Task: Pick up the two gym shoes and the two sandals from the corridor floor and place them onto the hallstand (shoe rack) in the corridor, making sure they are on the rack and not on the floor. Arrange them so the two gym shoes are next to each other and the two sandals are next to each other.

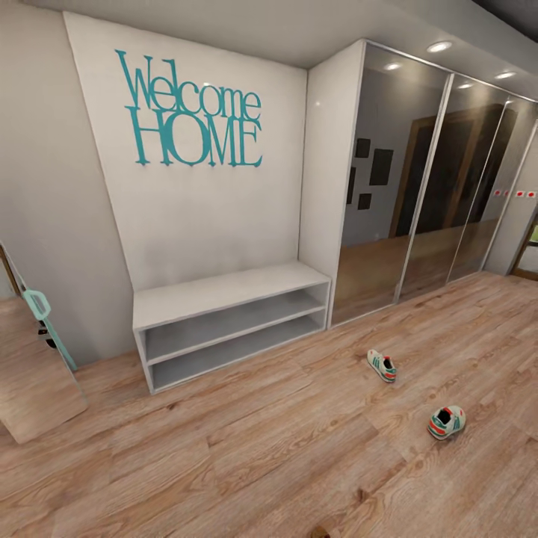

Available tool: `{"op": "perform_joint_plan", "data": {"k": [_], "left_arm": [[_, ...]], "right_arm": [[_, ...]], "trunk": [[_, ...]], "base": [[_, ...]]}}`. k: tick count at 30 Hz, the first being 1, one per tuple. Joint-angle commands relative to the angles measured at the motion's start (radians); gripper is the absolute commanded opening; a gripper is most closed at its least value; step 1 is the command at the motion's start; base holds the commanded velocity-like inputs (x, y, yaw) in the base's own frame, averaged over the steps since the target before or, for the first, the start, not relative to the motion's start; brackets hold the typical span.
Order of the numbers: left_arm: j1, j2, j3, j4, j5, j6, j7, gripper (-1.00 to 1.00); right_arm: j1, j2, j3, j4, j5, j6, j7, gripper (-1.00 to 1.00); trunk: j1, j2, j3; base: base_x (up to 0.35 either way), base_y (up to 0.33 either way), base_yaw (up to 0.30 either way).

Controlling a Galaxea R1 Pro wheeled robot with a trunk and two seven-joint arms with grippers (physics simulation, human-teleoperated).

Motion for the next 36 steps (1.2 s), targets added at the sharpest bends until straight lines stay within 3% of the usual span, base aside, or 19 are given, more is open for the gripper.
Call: {"op": "perform_joint_plan", "data": {"k": [1, 27, 36], "left_arm": [[-0.001, 0.0, 0.001, 0.001, 0.001, -0.003, -0.001, 1.0], [-0.017, 0.004, -0.005, -0.016, -0.01, 0.011, 0.0, 1.0], [-0.154, 0.005, -0.012, -0.049, -0.021, 0.036, -0.018, 1.0]], "right_arm": [[-0.001, 0.0, 0.0, 0.001, -0.002, -0.003, 0.0, 1.0], [-0.006, -0.001, 0.0, -0.039, 0.0, 0.0, 0.004, 1.0], [-0.07, -0.002, 0.0, -0.156, 0.003, 0.044, 0.003, 1.0]], "trunk": [[0.0, -0.001, -0.001], [0.0, -0.001, -0.001], [0.0, -0.001, -0.001]], "base": [[-0.024, 0.0, 0.0], [-0.003, 0.0, 0.0], [0.0, 0.0, 0.0]]}}
